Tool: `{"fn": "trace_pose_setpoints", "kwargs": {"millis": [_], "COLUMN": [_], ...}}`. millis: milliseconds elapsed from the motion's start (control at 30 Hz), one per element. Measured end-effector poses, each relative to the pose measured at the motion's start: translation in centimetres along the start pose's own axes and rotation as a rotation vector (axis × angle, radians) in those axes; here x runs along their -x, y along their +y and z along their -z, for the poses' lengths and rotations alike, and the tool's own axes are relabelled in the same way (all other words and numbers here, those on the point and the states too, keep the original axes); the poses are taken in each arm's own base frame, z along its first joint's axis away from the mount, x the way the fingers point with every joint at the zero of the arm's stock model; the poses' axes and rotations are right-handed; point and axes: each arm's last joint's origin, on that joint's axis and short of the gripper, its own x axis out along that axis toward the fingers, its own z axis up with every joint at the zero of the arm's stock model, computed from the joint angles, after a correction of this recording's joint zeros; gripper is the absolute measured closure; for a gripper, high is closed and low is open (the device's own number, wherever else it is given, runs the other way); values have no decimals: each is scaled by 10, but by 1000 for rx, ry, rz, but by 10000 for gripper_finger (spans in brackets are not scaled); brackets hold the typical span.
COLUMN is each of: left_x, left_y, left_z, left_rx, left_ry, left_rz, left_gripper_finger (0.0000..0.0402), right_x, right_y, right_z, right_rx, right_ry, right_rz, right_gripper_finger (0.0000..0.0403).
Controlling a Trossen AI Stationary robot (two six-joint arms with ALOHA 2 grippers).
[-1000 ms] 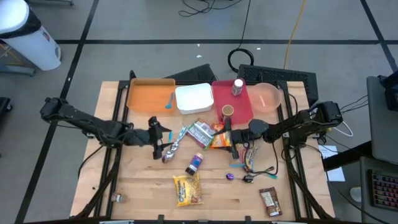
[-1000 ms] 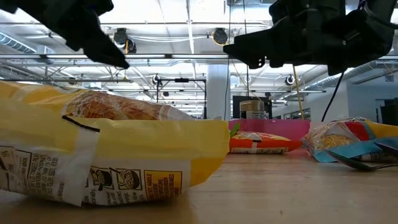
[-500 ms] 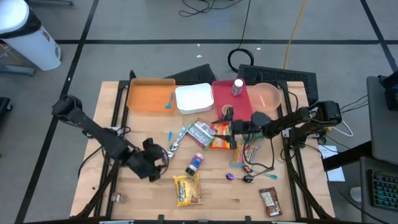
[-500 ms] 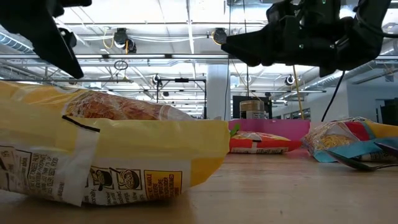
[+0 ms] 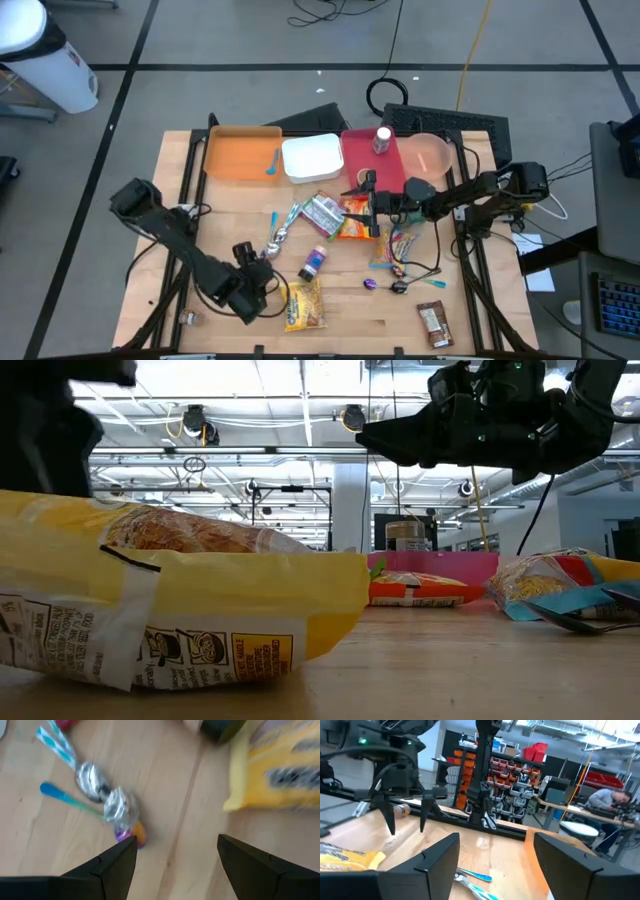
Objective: Pick & Place Food Item
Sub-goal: Put the top left purple spoon into the orange bin
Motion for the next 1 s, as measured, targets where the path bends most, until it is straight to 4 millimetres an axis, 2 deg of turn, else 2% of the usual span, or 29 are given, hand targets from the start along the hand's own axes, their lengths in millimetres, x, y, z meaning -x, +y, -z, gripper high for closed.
{"fn": "trace_pose_setpoints", "kwargs": {"millis": [133, 467, 633, 1000], "left_x": [-10, -12, -20, -39], "left_y": [-2, 0, 6, 9], "left_z": [7, 9, 13, 18], "left_rx": [-11, -57, -49, -26], "left_ry": [50, 14, 33, 13], "left_rz": [-67, -138, -166, -132], "left_gripper_finger": [119, 119, 119, 119], "right_x": [0, 0, 0, 0], "right_y": [0, 0, 0, 0], "right_z": [-1, -1, -1, 0], "right_rx": [38, 51, 53, 53], "right_ry": [-13, -10, -5, -4], "right_rz": [3, 3, 1, 1], "right_gripper_finger": [151, 151, 151, 151]}}
